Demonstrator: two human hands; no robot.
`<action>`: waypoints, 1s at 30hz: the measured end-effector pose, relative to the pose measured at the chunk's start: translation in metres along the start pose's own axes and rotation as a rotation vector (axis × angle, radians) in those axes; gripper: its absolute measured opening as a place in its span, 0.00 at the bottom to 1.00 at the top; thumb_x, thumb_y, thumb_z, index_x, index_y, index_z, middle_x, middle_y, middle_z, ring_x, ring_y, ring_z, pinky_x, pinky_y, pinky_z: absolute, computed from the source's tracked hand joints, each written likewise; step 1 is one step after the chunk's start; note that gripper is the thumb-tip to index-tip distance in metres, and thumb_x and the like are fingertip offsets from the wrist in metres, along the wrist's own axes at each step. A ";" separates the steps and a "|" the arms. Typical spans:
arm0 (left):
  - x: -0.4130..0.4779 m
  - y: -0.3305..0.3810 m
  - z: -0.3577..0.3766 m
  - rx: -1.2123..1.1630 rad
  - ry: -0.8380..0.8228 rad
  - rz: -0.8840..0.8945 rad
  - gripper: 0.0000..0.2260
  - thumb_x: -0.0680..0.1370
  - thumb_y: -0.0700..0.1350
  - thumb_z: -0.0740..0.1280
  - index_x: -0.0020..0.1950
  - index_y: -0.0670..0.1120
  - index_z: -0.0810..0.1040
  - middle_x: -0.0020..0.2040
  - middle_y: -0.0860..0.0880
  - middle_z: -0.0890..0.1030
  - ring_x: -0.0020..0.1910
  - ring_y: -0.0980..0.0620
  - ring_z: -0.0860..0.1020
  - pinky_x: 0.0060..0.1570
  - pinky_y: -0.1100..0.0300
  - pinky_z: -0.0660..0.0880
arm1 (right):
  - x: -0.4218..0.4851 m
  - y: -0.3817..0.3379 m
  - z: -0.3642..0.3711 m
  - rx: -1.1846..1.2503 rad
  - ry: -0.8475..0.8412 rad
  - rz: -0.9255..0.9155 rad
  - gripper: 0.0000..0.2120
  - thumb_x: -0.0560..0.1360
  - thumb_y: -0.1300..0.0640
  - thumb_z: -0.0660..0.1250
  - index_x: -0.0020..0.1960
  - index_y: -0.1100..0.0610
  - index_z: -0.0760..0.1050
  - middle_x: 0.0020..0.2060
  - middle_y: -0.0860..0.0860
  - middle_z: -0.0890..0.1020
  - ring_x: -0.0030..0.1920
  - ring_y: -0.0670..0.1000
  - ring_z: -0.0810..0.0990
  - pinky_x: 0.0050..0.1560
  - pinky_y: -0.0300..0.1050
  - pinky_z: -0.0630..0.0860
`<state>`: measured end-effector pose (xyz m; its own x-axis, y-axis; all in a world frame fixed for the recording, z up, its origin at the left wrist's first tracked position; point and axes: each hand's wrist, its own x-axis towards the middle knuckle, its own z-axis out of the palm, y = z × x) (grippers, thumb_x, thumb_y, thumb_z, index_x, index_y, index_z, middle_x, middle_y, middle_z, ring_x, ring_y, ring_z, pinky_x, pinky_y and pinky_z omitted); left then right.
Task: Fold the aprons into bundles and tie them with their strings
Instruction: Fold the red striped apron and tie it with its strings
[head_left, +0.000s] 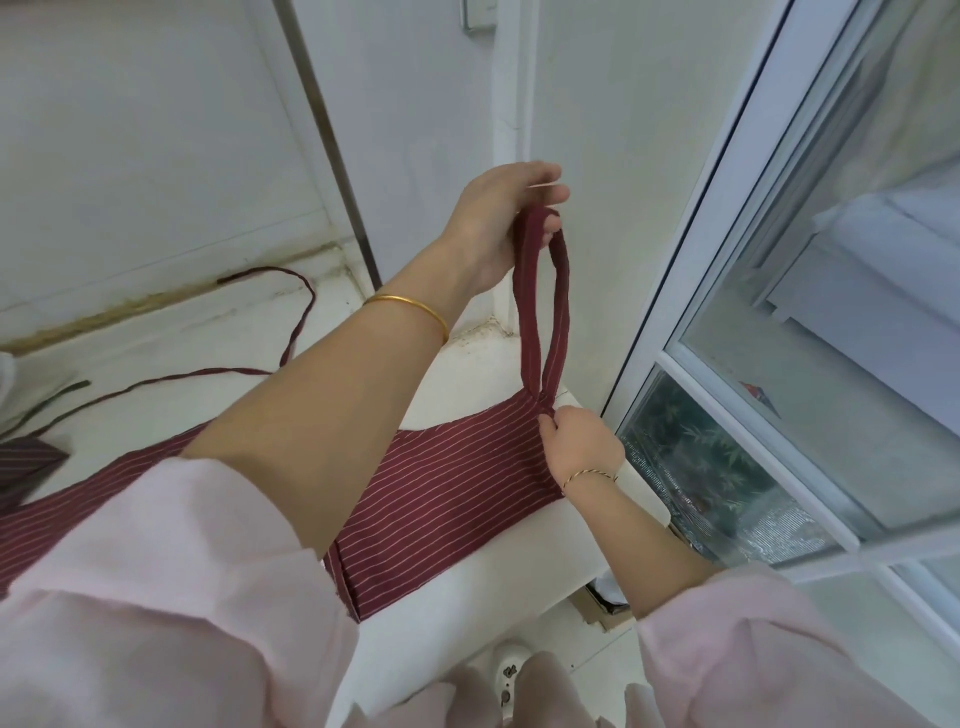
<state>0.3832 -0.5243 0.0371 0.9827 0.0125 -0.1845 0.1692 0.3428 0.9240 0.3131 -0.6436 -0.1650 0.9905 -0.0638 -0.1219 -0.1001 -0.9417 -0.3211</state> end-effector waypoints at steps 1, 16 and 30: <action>-0.001 0.000 -0.002 0.078 0.018 0.028 0.05 0.78 0.40 0.64 0.53 0.41 0.74 0.42 0.44 0.78 0.23 0.54 0.70 0.28 0.63 0.71 | 0.001 0.000 0.002 -0.001 -0.008 0.021 0.17 0.80 0.49 0.53 0.45 0.56 0.76 0.46 0.53 0.80 0.40 0.53 0.77 0.31 0.39 0.64; -0.044 -0.032 -0.111 0.512 -0.088 -0.320 0.20 0.71 0.27 0.50 0.58 0.39 0.71 0.51 0.40 0.76 0.28 0.53 0.71 0.26 0.65 0.70 | -0.006 -0.043 0.007 0.525 0.213 0.028 0.23 0.73 0.62 0.68 0.65 0.61 0.63 0.63 0.58 0.65 0.37 0.52 0.75 0.36 0.43 0.72; -0.086 -0.101 -0.196 1.172 -0.183 -0.756 0.08 0.78 0.45 0.65 0.48 0.41 0.80 0.44 0.43 0.82 0.37 0.53 0.79 0.52 0.56 0.79 | -0.009 -0.042 0.025 0.689 0.067 0.171 0.12 0.74 0.68 0.60 0.57 0.63 0.65 0.56 0.60 0.72 0.44 0.53 0.73 0.46 0.44 0.70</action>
<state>0.2673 -0.3757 -0.1063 0.6082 0.0277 -0.7933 0.5278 -0.7606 0.3781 0.3062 -0.5950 -0.1739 0.9571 -0.2329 -0.1727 -0.2695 -0.4954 -0.8258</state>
